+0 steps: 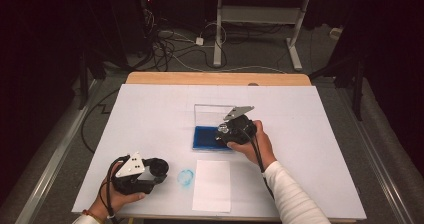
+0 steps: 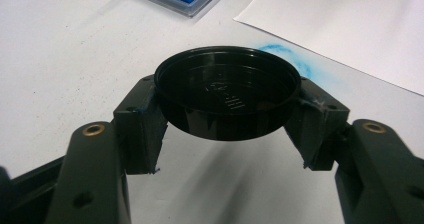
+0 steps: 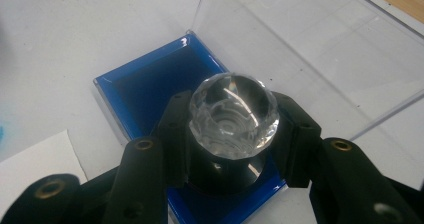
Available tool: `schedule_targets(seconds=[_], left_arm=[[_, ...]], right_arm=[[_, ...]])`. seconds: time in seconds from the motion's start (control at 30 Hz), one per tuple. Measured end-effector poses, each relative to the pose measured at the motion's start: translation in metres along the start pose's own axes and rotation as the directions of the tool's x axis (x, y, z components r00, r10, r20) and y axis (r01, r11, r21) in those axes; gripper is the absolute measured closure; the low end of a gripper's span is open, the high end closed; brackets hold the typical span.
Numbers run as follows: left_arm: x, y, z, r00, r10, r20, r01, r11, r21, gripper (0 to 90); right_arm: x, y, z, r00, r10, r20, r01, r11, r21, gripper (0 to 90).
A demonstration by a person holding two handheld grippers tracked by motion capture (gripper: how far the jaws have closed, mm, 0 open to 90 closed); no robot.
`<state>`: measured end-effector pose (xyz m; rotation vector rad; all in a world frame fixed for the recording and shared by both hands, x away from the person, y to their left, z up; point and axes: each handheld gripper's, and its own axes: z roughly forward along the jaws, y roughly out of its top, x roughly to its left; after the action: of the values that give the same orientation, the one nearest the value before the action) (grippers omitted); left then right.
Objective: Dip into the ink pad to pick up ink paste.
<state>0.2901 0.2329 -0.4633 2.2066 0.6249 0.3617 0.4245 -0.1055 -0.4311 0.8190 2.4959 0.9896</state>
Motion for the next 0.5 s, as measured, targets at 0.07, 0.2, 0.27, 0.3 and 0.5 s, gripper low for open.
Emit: schedule_targets(seconds=[0.07, 0.2, 0.27, 0.3, 0.5], left_arm=[[0.000, 0.000, 0.000, 1.0000, 0.002, 0.000, -0.002, 1.0000, 0.000, 36.8], [0.001, 0.000, 0.001, 1.0000, -0.002, 0.003, 0.002, 1.0000, 0.001, 36.8], [0.001, 0.000, 0.001, 1.0000, -0.001, 0.001, 0.001, 1.0000, 0.004, 36.7], [0.001, 0.001, 0.001, 1.0000, -0.001, 0.000, 0.001, 1.0000, 0.004, 36.7], [0.003, 0.001, 0.001, 1.0000, -0.003, 0.006, 0.003, 1.0000, 0.006, 36.7]], right_arm=[[0.000, 0.000, 0.000, 1.0000, 0.005, -0.001, -0.005, 1.000, 0.011, 56.8], [-0.004, 0.003, -0.003, 0.9997, 0.022, -0.009, -0.021, 0.999, 0.038, 56.9], [-0.006, 0.006, -0.007, 0.9997, 0.025, 0.004, -0.025, 0.999, 0.048, 56.9], [-0.008, 0.008, -0.009, 0.9995, 0.029, 0.009, -0.029, 0.999, 0.042, 56.8], [-0.015, 0.020, -0.033, 0.9993, 0.038, 0.001, -0.038, 0.999, -0.030, 56.8]])
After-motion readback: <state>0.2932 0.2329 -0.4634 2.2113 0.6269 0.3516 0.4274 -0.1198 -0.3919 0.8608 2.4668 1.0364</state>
